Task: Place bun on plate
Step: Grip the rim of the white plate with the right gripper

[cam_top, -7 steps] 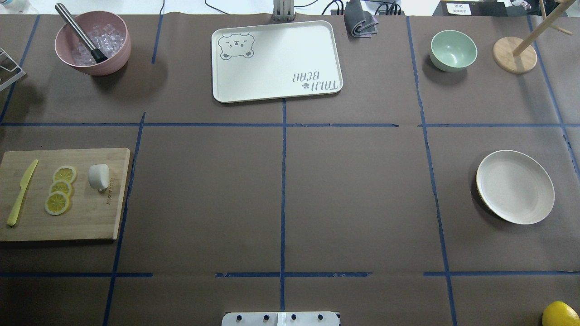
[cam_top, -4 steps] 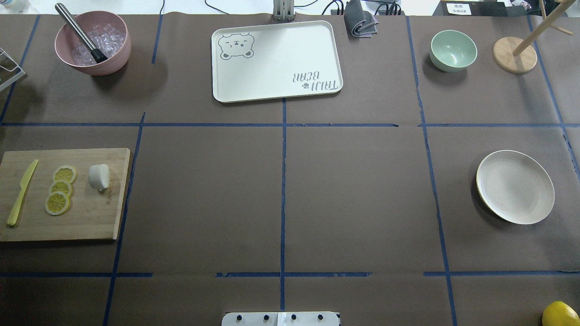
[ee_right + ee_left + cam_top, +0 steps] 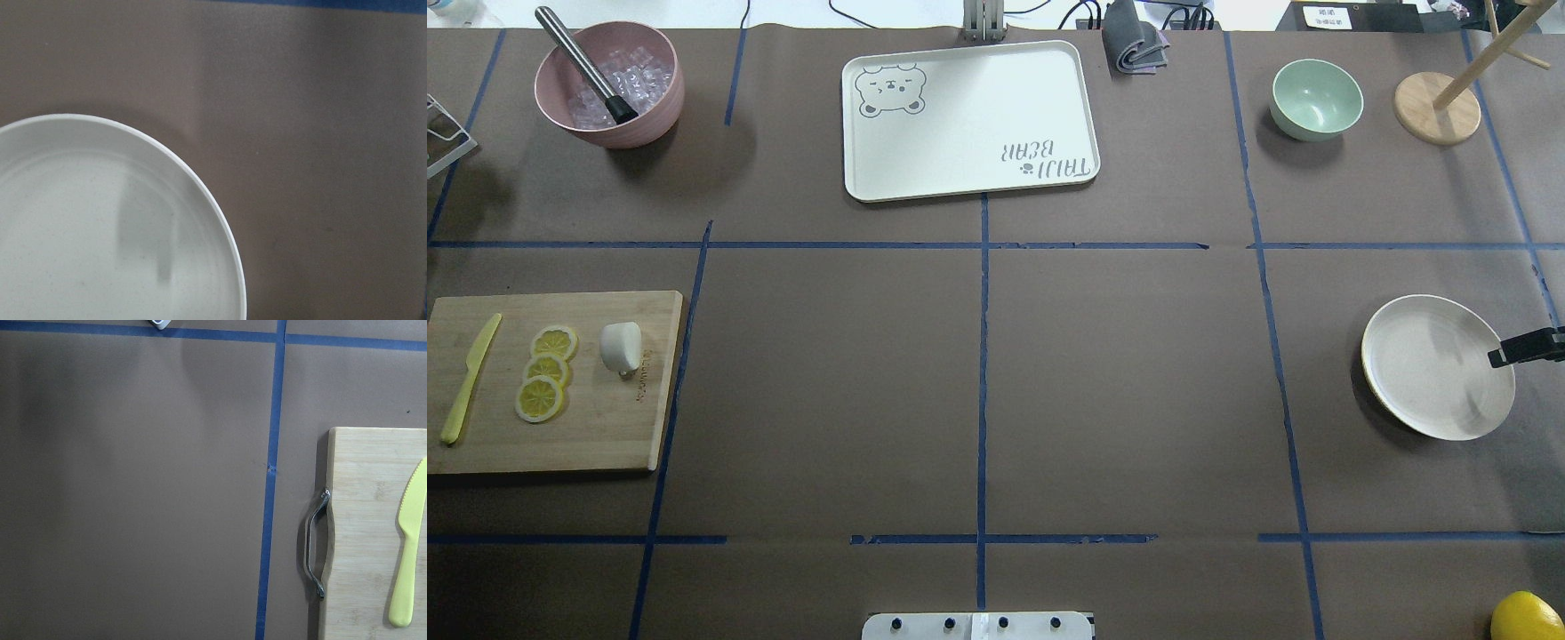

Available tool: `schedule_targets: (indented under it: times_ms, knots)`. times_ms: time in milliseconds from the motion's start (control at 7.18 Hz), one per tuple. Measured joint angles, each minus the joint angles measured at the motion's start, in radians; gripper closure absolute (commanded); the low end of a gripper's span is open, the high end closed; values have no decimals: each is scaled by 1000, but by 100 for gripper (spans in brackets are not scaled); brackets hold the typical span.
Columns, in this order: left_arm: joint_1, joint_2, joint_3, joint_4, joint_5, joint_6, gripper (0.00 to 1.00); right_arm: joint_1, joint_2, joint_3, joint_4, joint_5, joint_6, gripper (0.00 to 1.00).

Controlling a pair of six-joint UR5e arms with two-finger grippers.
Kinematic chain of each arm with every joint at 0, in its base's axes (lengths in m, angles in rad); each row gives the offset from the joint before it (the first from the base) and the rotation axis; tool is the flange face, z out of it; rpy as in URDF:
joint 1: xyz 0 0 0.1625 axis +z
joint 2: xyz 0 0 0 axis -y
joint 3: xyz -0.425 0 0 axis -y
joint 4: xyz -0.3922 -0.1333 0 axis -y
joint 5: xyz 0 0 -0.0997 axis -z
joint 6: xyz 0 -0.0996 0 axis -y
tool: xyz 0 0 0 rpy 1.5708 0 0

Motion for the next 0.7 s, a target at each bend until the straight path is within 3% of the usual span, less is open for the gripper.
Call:
schedule_targets:
  times_ms: [139,279,418,697]
  knots:
    - [0,1,0,0,0,0,0,-22,0,-12,13,-20,17,42]
    - [0,1,0,0,0,0,0,-34,4,-18,17,-29,35,80]
    - [0,2,0,0,0,0,0,-40,17,-20,17,-31,64,98]
    - [0,3,0,-1,-1,0,0,-44,42,-18,17,-25,103,100]
